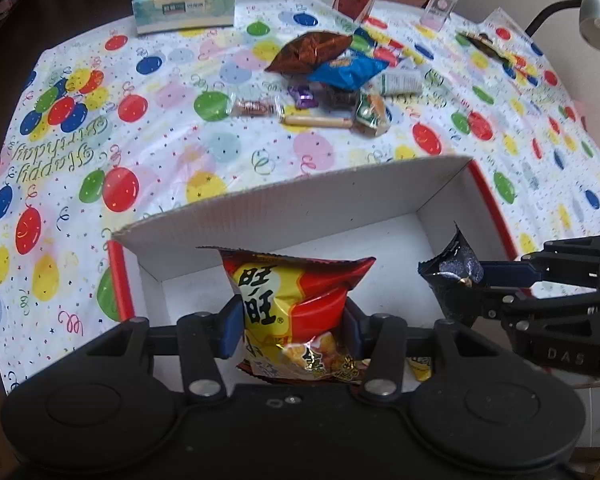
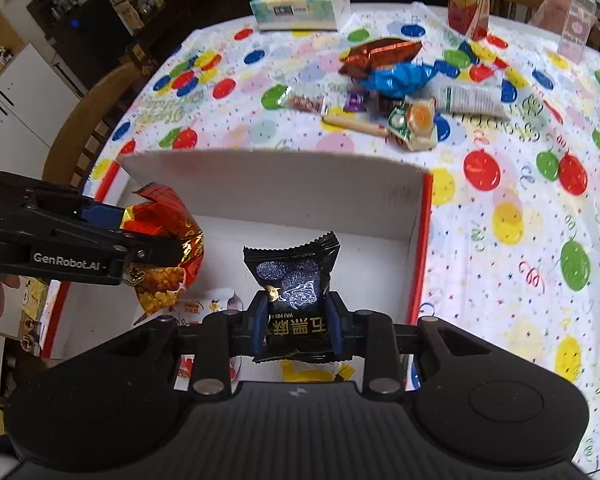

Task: Organize snacks
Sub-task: 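Lower the chip bag and cookie packet into the white box and release both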

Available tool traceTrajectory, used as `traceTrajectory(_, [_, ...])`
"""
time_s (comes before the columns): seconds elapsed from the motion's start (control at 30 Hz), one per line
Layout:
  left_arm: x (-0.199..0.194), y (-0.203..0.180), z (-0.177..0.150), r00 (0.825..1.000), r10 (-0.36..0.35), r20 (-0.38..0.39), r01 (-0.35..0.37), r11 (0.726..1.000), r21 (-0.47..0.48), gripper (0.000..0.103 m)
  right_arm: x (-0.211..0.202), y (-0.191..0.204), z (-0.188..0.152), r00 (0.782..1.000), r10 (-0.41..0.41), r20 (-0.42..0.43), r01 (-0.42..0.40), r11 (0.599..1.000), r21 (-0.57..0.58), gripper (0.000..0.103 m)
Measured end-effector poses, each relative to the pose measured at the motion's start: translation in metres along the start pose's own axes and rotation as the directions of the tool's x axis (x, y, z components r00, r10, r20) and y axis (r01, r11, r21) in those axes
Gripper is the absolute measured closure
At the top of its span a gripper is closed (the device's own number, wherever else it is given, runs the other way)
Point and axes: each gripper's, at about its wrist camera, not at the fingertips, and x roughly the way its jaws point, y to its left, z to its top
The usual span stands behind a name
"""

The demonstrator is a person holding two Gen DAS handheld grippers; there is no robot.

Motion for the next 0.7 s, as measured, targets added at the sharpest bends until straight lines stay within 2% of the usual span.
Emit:
traceTrajectory(0.37, [0.024, -0.008, 0.001, 0.998, 0.052, -0.046, -0.051, 0.998, 0.027, 0.056, 0.019, -0.002, -0.005, 0.999, -0.022, -0.046, 0.024, 0.999, 0.033, 0.073])
traceTrajectory(0.7, [0.026, -0.009, 0.003, 0.997, 0.061, -0.053, -0.059, 0.998, 0.026, 0.049, 0.009, -0.001, -0.005, 1.0, -0.003, -0.023, 0.003, 1.0, 0.009, 0.073])
